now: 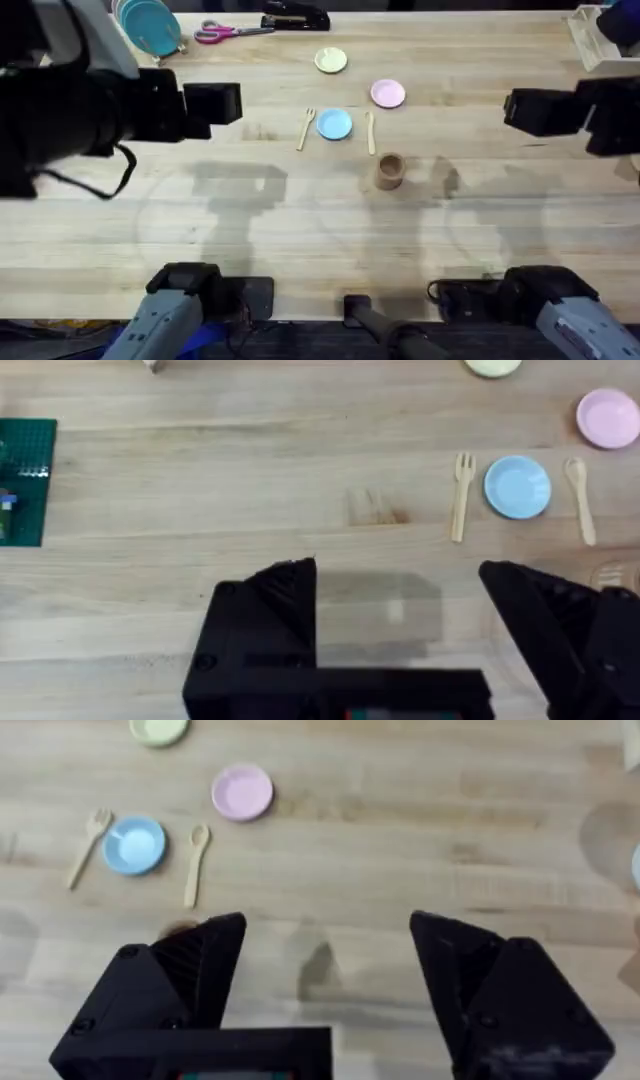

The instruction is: Pick up a utensil and set it on the pink plate, then put the other utensil in the container.

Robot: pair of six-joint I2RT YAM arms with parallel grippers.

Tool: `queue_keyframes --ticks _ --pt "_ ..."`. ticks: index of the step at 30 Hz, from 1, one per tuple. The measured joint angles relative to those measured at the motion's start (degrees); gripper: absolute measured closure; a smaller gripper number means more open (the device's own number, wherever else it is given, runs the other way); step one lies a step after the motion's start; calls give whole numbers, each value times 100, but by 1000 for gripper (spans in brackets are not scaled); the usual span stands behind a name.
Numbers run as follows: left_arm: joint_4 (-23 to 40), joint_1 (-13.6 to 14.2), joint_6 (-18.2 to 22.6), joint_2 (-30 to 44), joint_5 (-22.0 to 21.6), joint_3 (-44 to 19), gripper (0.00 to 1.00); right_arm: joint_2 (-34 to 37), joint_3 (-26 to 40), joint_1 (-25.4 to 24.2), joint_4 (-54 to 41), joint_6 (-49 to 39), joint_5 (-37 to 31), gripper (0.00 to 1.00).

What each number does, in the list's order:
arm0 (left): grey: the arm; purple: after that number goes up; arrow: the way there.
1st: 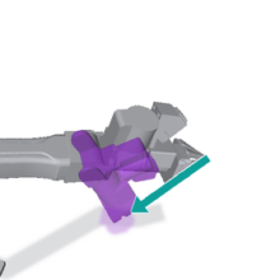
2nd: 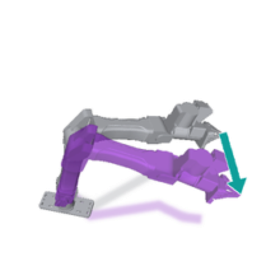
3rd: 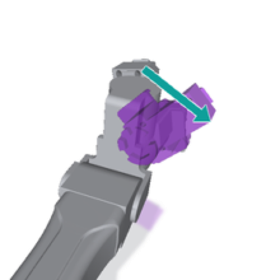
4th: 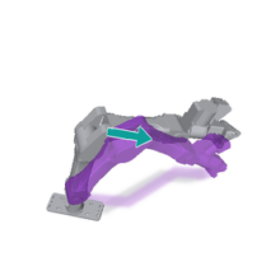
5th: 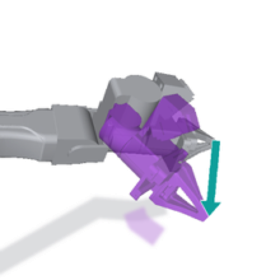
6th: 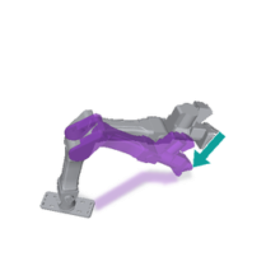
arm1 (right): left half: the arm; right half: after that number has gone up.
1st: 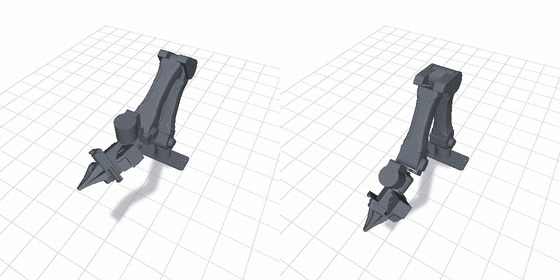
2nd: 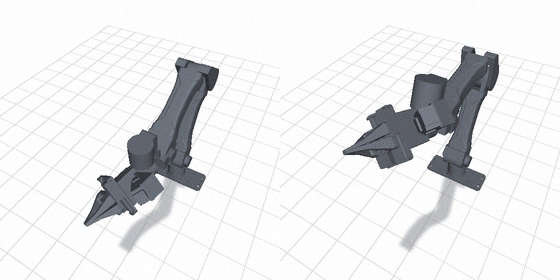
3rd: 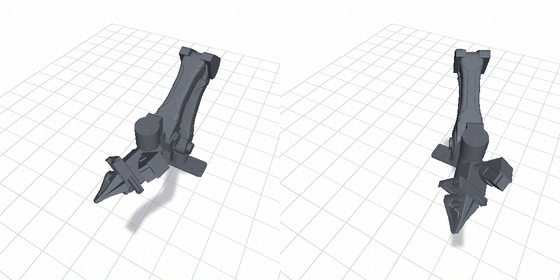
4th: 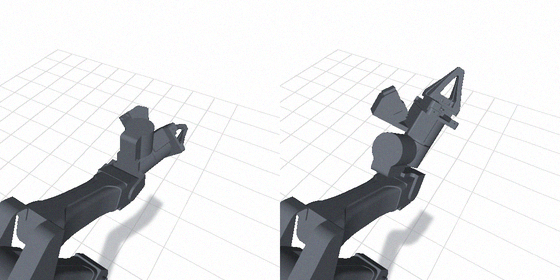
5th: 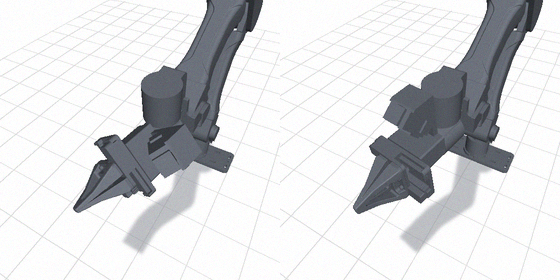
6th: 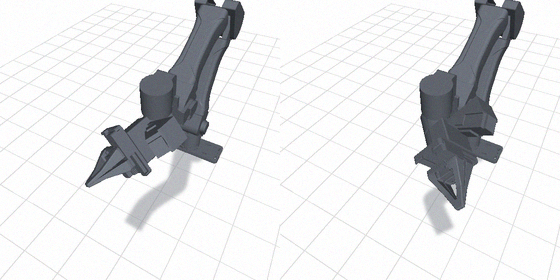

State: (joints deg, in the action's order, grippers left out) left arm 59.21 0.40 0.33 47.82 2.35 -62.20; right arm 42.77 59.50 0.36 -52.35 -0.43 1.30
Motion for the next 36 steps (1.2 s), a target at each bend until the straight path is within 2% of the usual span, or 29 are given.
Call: queue_keyframes --ticks 8,14,25,31,36 --pt "362 0 319 756 159 -409 8 1260 746 140 -719 -73 0 3" --pt "333 0 570 1099 322 -445 9 1821 908 436 -734 -163 0 3" --pt "135 0 679 1190 433 -445 7 1955 910 501 -739 -176 0 3" --pt "-3 0 693 1190 688 -445 5 1955 912 501 -739 -177 0 3" --pt "-5 204 770 1203 767 -445 6 1955 912 501 -739 -177 -2 3"
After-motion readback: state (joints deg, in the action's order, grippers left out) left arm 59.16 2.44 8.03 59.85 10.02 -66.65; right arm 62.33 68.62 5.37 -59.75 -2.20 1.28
